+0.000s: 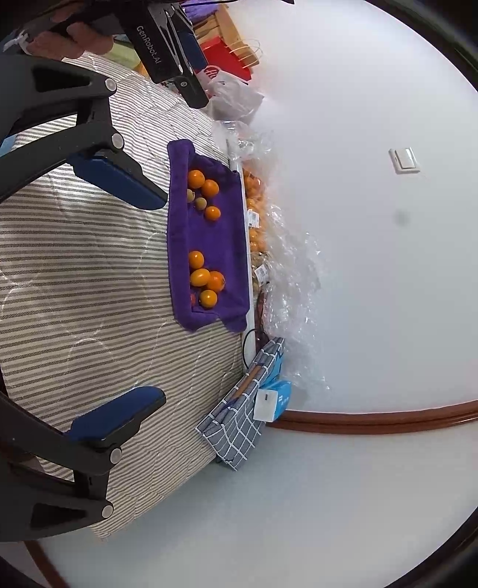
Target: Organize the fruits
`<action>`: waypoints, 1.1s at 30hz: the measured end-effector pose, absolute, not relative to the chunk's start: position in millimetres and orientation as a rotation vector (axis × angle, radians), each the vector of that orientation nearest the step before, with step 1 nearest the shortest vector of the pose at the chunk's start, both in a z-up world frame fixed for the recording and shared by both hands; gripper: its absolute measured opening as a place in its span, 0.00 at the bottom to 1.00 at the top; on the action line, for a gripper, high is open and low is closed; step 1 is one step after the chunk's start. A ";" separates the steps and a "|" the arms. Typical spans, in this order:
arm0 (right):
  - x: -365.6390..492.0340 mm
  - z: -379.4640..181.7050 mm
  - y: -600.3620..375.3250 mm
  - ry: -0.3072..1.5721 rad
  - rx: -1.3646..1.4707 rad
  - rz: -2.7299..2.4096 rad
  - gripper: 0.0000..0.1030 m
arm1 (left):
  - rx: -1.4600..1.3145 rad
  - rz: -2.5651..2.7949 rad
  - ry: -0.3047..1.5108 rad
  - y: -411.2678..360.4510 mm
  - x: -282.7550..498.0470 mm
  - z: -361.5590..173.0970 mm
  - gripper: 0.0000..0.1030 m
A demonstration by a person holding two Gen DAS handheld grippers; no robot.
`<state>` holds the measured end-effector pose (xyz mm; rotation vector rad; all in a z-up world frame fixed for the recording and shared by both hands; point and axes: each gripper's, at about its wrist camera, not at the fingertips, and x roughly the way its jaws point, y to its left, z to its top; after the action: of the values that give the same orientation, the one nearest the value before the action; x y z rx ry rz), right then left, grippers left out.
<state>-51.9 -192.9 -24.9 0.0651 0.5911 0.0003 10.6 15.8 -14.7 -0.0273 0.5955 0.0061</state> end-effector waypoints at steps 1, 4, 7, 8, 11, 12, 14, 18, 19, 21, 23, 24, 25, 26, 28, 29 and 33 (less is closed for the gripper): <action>-51.9 -24.9 -193.0 0.592 0.064 0.000 0.93 | -0.027 0.006 0.596 16.0 10.8 -14.7 0.80; -51.9 -24.6 -193.6 0.592 0.065 -0.001 0.93 | -0.026 0.004 0.600 15.9 10.7 -14.9 0.80; -51.5 -24.8 -194.3 0.592 0.070 0.001 0.93 | -0.031 0.001 0.599 16.3 10.5 -14.7 0.80; -51.5 -25.1 -194.5 0.593 0.070 0.001 0.93 | -0.030 0.001 0.599 16.2 10.3 -15.2 0.80; -51.3 -25.0 -194.8 0.594 0.071 -0.002 0.93 | -0.029 0.003 0.599 15.0 9.2 -15.3 0.80; -51.1 -24.8 -194.8 0.593 0.072 -0.002 0.93 | -0.030 0.005 0.598 14.8 8.9 -15.3 0.80; -50.8 -24.9 -195.4 0.592 0.076 -0.003 0.93 | -0.031 0.004 0.598 14.9 9.0 -15.5 0.80; -50.8 -25.5 -194.4 0.596 0.071 -0.002 0.93 | -0.032 0.005 0.597 14.9 8.6 -15.3 0.80; -50.8 -25.4 -194.2 0.595 0.070 -0.002 0.93 | -0.032 0.005 0.596 15.1 8.8 -14.7 0.80; -50.6 -25.1 -194.4 0.592 0.073 0.000 0.93 | -0.033 0.006 0.594 15.3 8.4 -14.0 0.80; -50.8 -25.2 -194.8 0.591 0.076 -0.001 0.93 | -0.037 0.006 0.593 15.6 7.3 -13.1 0.80; -50.8 -25.5 -194.6 0.592 0.078 0.000 0.93 | -0.034 0.005 0.593 15.8 8.1 -13.0 0.80; -50.5 -25.6 -194.5 0.593 0.077 0.002 0.93 | -0.033 0.005 0.593 15.7 8.2 -12.9 0.80; -50.3 -25.5 -194.5 0.594 0.076 0.001 0.93 | -0.031 0.005 0.592 15.6 8.3 -12.6 0.80; -50.3 -25.5 -194.2 0.592 0.077 0.001 0.93 | -0.033 0.008 0.592 15.1 7.0 -13.3 0.80; -50.5 -25.3 -194.4 0.591 0.077 0.002 0.93 | -0.034 0.008 0.592 15.6 6.5 -13.3 0.80; -49.9 -25.7 -195.3 0.594 0.076 0.002 0.93 | -0.035 0.006 0.592 15.6 7.2 -11.1 0.80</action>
<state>-49.9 -195.3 -25.7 0.0763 0.5936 0.0016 7.2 15.6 -11.1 -0.0347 0.5919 0.0055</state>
